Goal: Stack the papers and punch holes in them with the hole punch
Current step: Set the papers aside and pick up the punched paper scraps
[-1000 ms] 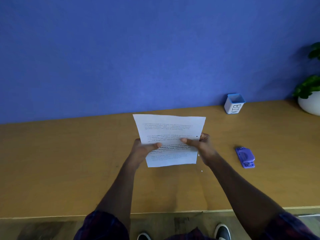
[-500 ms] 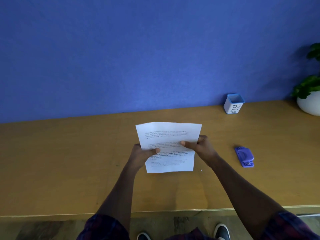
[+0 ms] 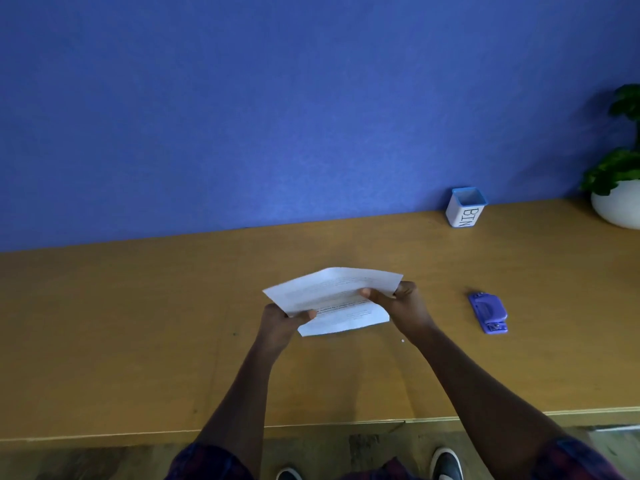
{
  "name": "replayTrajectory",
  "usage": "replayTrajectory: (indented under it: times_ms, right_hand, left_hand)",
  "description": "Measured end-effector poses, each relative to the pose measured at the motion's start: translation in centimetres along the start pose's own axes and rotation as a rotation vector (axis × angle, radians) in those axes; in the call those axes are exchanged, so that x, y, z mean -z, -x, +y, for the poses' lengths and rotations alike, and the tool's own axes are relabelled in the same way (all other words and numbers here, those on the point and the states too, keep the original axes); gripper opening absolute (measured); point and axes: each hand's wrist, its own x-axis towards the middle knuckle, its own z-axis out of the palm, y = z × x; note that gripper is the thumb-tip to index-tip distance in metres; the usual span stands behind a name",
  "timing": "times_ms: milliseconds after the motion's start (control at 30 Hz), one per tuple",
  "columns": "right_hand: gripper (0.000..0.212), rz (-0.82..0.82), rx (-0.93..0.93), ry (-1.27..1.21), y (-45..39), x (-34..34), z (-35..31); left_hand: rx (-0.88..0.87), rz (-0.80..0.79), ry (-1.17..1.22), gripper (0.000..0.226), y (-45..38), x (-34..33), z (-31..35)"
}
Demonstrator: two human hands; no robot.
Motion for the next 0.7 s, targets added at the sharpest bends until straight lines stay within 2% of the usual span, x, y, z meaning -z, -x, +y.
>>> replayTrajectory:
  times_ms: [133,267,333,400,500,600,700]
  right_hand:
    - [0.013,-0.022,-0.039,0.012,-0.2,0.1,0.1]
    - [0.014,-0.015,-0.051,0.005,-0.3,0.5,1.0]
    - [0.027,-0.008,-0.030,0.025,-0.6,0.5,1.3]
    - [0.050,0.016,-0.018,0.094,-0.9,0.8,1.6]
    - [0.070,0.063,-0.097,0.144,-0.9,1.6,2.8]
    - [0.059,0.038,-0.213,0.200,-0.2,2.0,4.5]
    - [0.036,-0.002,-0.348,0.228,0.7,2.0,6.1]
  left_hand:
    - [0.037,-0.051,-0.133,0.037,-0.3,0.0,-0.8]
    - [0.042,-0.016,-0.216,0.034,-0.5,-0.5,-1.3]
    - [0.021,0.019,-0.254,0.029,-0.8,-0.7,-1.2]
    - [0.027,0.064,-0.210,0.022,-1.1,-0.7,-1.1]
    - [0.051,0.101,-0.128,0.010,-1.3,-0.6,-1.0]
    - [0.076,0.111,-0.099,0.013,-1.4,-0.2,-1.0]
    - [0.142,0.138,-0.070,0.010,-1.7,0.2,-1.4]
